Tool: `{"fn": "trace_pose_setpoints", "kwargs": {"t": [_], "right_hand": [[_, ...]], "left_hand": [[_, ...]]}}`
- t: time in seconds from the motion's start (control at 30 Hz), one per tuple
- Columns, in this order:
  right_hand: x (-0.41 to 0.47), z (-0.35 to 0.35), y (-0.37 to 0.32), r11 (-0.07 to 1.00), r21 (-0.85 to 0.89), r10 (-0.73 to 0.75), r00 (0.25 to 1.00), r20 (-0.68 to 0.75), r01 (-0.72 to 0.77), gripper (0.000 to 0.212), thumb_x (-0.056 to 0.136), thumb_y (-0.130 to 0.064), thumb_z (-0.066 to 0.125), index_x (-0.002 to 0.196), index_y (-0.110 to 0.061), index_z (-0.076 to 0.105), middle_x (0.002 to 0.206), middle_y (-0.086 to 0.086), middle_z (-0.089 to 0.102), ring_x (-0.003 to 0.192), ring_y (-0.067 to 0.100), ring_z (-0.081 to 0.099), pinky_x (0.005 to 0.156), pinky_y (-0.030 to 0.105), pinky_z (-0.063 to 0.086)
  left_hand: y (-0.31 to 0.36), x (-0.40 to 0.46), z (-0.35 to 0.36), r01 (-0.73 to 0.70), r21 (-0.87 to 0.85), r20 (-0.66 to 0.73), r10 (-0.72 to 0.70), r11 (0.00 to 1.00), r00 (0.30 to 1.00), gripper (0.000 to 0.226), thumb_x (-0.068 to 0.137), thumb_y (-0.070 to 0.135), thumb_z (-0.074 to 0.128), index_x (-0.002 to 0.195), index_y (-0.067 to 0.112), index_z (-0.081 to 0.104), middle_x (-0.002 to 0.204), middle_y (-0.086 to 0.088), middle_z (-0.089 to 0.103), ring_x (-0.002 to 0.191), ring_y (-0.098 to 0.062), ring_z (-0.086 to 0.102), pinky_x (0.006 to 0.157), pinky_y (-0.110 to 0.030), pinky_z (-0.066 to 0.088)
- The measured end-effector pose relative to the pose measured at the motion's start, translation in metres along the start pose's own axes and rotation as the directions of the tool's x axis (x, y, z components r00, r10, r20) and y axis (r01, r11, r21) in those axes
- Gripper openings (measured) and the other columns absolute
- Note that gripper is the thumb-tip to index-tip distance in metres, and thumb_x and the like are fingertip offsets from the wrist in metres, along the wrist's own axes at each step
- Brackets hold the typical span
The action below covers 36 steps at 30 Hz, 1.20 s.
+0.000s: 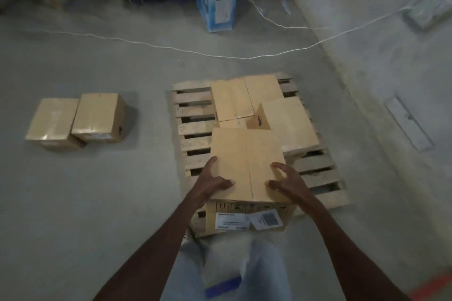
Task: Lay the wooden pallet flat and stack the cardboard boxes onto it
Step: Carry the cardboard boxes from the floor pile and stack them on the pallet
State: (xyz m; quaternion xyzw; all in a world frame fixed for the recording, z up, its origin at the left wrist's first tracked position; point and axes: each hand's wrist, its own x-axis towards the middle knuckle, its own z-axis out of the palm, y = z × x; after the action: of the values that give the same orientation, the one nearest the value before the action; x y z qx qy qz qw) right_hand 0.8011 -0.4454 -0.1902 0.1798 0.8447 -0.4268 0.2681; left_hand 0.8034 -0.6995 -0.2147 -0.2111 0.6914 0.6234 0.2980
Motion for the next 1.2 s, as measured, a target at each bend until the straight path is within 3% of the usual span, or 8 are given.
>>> {"fn": "trace_pose_setpoints", "kwargs": {"t": [0.17, 0.43, 0.57, 0.83, 0.93, 1.03, 1.1, 1.2], "right_hand": [[0.084, -0.009, 0.030, 0.998, 0.018, -0.060, 0.996, 0.072, 0.059, 0.069, 0.083, -0.020, 0.077, 0.144, -0.027, 0.045, 0.154, 0.005, 0.031, 0.136, 0.025, 0.035, 0.075, 0.020, 0.040], [0.260, 0.009, 0.108, 0.969, -0.032, -0.239, 0.963, 0.126, 0.245, 0.071, 0.083, -0.019, 0.077, 0.146, -0.025, 0.044, 0.153, 0.003, 0.033, 0.134, 0.016, 0.035, 0.105, 0.031, 0.037], [0.321, 0.021, 0.146, 0.947, -0.063, -0.307, 0.944, 0.118, 0.315, 0.073, 0.085, -0.026, 0.075, 0.148, -0.031, 0.039, 0.161, 0.003, 0.015, 0.144, 0.024, 0.026, 0.115, 0.044, 0.034], [0.357, 0.024, 0.211, 0.898, -0.266, -0.253, 0.905, 0.341, 0.351, 0.109, 0.075, -0.037, 0.083, 0.155, -0.038, 0.009, 0.161, 0.001, -0.025, 0.150, 0.019, -0.013, 0.121, 0.036, 0.010], [0.352, 0.021, 0.213, 0.754, -0.415, -0.330, 0.840, 0.430, 0.509, 0.126, 0.068, -0.050, 0.084, 0.156, -0.033, -0.006, 0.153, 0.002, -0.043, 0.145, 0.022, -0.030, 0.118, 0.038, 0.004], [0.353, 0.013, 0.222, 0.456, -0.594, -0.393, 0.748, 0.534, 0.663, 0.130, 0.071, -0.057, 0.078, 0.152, -0.028, -0.019, 0.151, 0.005, -0.045, 0.143, 0.024, -0.036, 0.120, 0.046, -0.004], [0.358, 0.005, 0.226, 0.272, -0.700, -0.433, 0.734, 0.524, 0.660, 0.128, 0.073, -0.064, 0.072, 0.152, -0.024, -0.020, 0.157, 0.011, -0.035, 0.145, 0.026, -0.031, 0.119, 0.048, -0.012], [0.370, -0.007, 0.219, 0.291, -0.786, -0.419, 0.811, 0.409, 0.546, 0.128, 0.070, -0.075, 0.066, 0.155, -0.019, -0.011, 0.161, 0.013, -0.024, 0.148, 0.029, -0.023, 0.115, 0.051, -0.017]], "left_hand": [[-0.019, 0.071, 0.026, -0.014, 0.014, -0.070, 0.014, 1.000, 0.997, 0.105, 0.070, 0.021, 0.086, 0.153, 0.030, 0.022, 0.156, -0.004, 0.028, 0.138, -0.024, 0.032, 0.112, -0.043, 0.035], [-0.090, 0.224, 0.069, -0.050, -0.002, -0.208, 0.049, 0.999, 0.977, 0.109, 0.070, 0.020, 0.087, 0.155, 0.030, 0.018, 0.160, 0.001, 0.023, 0.144, -0.021, 0.026, 0.117, -0.045, 0.030], [-0.123, 0.278, 0.084, -0.131, 0.085, -0.279, 0.150, 0.988, 0.948, 0.107, 0.073, 0.024, 0.085, 0.156, 0.026, 0.018, 0.161, 0.004, 0.019, 0.145, -0.016, 0.022, 0.119, -0.040, 0.024], [-0.171, 0.310, 0.111, -0.109, 0.500, -0.043, 0.151, 0.859, 0.988, 0.142, 0.065, 0.034, 0.088, 0.151, 0.022, -0.025, 0.158, 0.002, -0.032, 0.149, -0.019, -0.013, 0.119, -0.037, 0.007], [-0.171, 0.307, 0.111, -0.110, 0.624, 0.015, 0.129, 0.774, 0.992, 0.155, 0.058, 0.039, 0.091, 0.145, 0.019, -0.036, 0.151, -0.002, -0.045, 0.147, -0.022, -0.021, 0.113, -0.033, 0.005], [-0.166, 0.309, 0.115, -0.076, 0.692, -0.012, 0.117, 0.718, 0.993, 0.158, 0.056, 0.040, 0.092, 0.144, 0.018, -0.038, 0.149, -0.003, -0.048, 0.148, -0.027, -0.017, 0.117, -0.043, 0.015], [-0.164, 0.310, 0.117, -0.069, 0.687, -0.043, 0.136, 0.723, 0.990, 0.156, 0.056, 0.037, 0.092, 0.146, 0.018, -0.034, 0.151, -0.002, -0.044, 0.149, -0.028, -0.009, 0.116, -0.045, 0.024], [-0.157, 0.312, 0.118, -0.094, 0.631, -0.097, 0.198, 0.770, 0.975, 0.147, 0.062, 0.030, 0.091, 0.150, 0.017, -0.025, 0.156, 0.003, -0.035, 0.149, -0.022, -0.001, 0.115, -0.041, 0.027]]}}
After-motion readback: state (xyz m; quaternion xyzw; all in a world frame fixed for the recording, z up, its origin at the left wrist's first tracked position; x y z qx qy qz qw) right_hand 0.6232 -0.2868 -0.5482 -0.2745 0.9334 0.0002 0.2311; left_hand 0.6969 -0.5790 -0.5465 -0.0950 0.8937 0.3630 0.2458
